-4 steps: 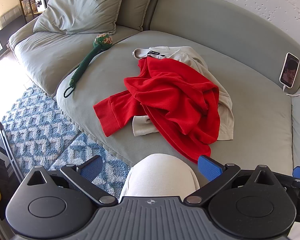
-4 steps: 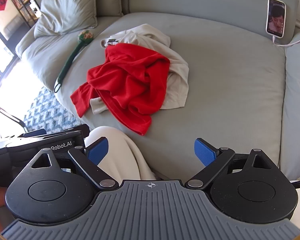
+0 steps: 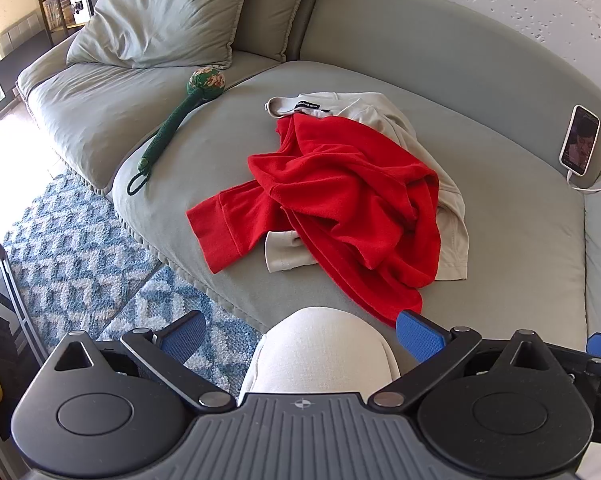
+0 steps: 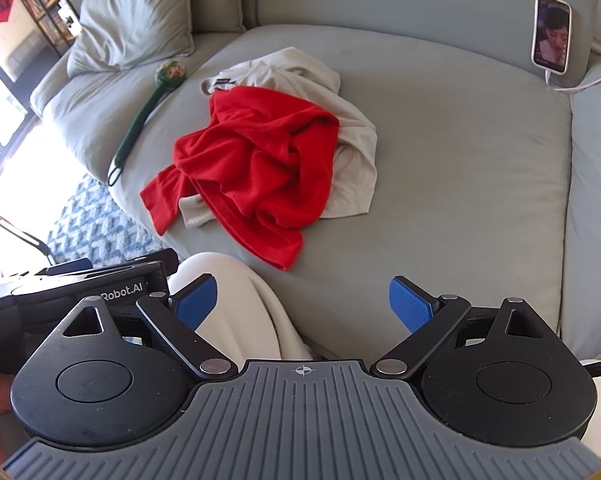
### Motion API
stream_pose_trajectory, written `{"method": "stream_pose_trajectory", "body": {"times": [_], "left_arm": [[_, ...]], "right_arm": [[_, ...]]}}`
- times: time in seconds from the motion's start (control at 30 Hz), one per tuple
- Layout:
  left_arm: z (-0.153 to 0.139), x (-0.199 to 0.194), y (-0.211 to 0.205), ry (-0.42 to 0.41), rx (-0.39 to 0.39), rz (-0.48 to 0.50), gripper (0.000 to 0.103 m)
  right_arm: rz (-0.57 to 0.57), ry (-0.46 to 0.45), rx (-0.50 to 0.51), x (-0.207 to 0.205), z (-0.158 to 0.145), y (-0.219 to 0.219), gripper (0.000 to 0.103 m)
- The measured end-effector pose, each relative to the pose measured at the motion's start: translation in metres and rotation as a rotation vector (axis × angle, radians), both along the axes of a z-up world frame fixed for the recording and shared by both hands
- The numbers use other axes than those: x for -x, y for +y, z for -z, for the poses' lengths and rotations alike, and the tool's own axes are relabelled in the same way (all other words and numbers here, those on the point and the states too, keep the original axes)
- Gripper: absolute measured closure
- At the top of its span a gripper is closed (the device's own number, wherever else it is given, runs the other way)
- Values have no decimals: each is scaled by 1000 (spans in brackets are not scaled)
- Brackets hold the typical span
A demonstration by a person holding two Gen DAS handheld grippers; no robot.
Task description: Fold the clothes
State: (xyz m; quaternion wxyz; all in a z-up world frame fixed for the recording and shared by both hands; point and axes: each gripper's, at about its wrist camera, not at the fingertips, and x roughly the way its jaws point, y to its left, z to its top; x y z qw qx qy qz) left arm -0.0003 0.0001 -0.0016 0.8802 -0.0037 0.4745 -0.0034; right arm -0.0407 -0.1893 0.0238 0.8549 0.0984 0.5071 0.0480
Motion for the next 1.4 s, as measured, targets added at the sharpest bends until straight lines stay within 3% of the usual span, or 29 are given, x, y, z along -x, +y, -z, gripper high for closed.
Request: {"method": "stream_pose_trajectory", "body": {"times": [1.4], "left_arm": [[12, -7, 7, 18, -5, -14, 1]], "right_arm": [[-4, 10, -14, -9, 9, 1, 9]]}}
